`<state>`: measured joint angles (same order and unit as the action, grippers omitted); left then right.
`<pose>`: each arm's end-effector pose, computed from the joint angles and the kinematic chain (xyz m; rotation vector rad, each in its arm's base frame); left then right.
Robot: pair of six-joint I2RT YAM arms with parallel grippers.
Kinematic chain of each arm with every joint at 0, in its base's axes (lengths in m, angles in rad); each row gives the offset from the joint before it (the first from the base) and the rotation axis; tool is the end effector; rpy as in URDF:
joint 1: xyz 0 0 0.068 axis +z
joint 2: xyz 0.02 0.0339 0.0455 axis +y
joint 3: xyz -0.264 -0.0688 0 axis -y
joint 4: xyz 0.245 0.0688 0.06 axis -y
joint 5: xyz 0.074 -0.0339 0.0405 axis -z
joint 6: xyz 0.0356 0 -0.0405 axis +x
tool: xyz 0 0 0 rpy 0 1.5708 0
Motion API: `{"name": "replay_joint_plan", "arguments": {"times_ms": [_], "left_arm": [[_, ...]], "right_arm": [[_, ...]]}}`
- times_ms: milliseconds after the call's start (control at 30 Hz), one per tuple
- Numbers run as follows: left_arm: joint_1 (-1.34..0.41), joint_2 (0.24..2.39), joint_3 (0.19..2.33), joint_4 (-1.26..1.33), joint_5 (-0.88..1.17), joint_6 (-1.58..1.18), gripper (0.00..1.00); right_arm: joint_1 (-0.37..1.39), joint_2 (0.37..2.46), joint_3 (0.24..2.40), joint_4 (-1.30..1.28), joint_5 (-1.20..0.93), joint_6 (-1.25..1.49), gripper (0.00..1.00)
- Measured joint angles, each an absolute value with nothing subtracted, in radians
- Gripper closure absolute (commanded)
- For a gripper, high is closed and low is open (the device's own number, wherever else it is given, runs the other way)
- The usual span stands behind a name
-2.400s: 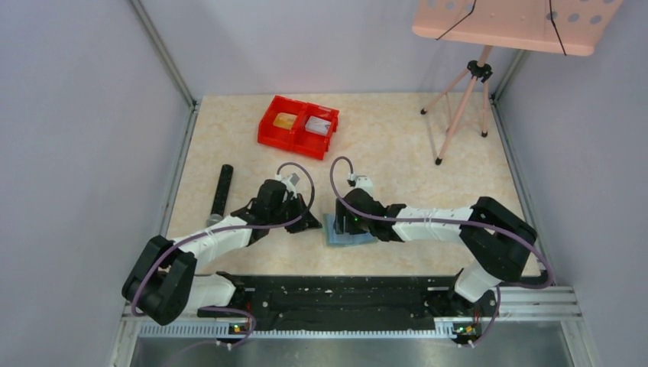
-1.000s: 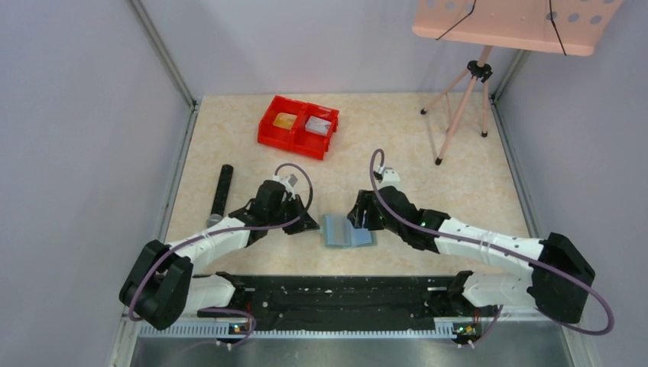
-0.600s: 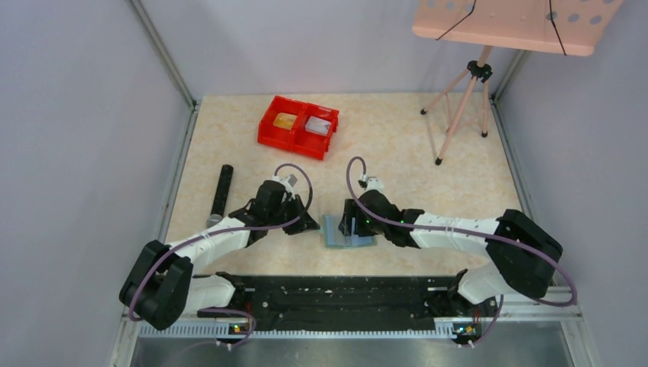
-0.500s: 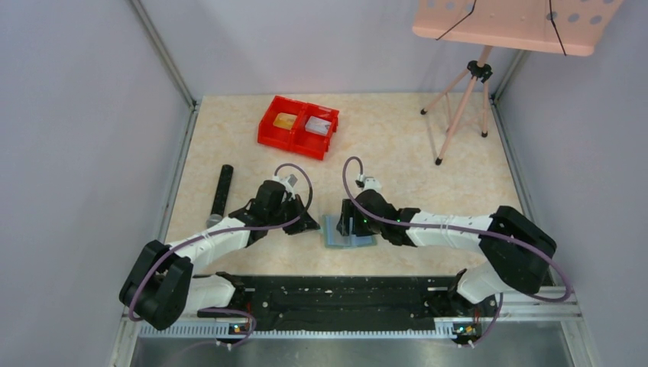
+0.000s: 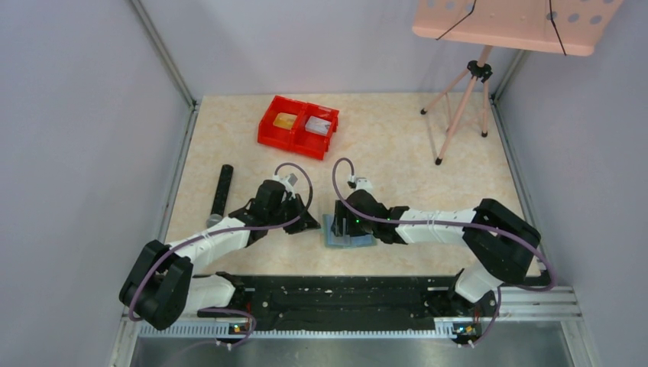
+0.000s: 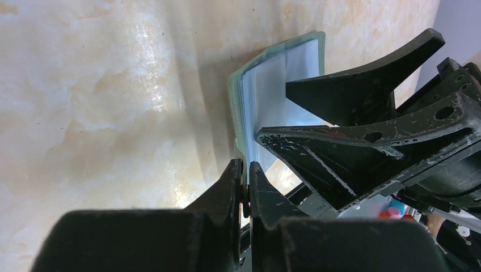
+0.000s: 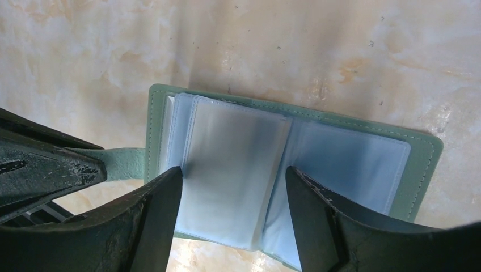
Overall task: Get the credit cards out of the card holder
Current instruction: Remove the credit card from the card holder.
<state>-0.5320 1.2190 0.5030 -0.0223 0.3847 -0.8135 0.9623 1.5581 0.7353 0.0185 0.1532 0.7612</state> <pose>0.1935 -0.1294 0.1738 -0.1380 2.5131 -1.0727 0.1777 0.2455 0.1600 -0.1711 2.4540 0.6295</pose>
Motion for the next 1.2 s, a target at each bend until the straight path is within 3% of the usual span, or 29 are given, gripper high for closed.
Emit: {"name": "replay_joint_plan", "arguments": {"times_ms": [600, 1200], "left_arm": [[-0.532, 1.219, 0.503, -0.024, 0.381, -0.812, 1.0], [-0.532, 1.219, 0.503, -0.033, 0.377, -0.812, 1.0]], "right_arm": [[0.968, 1.555, 0.739, -0.018, 0.214, 0.77, 0.47], [0.966, 1.415, 0.674, -0.203, 0.362, 0.776, 0.46]]}}
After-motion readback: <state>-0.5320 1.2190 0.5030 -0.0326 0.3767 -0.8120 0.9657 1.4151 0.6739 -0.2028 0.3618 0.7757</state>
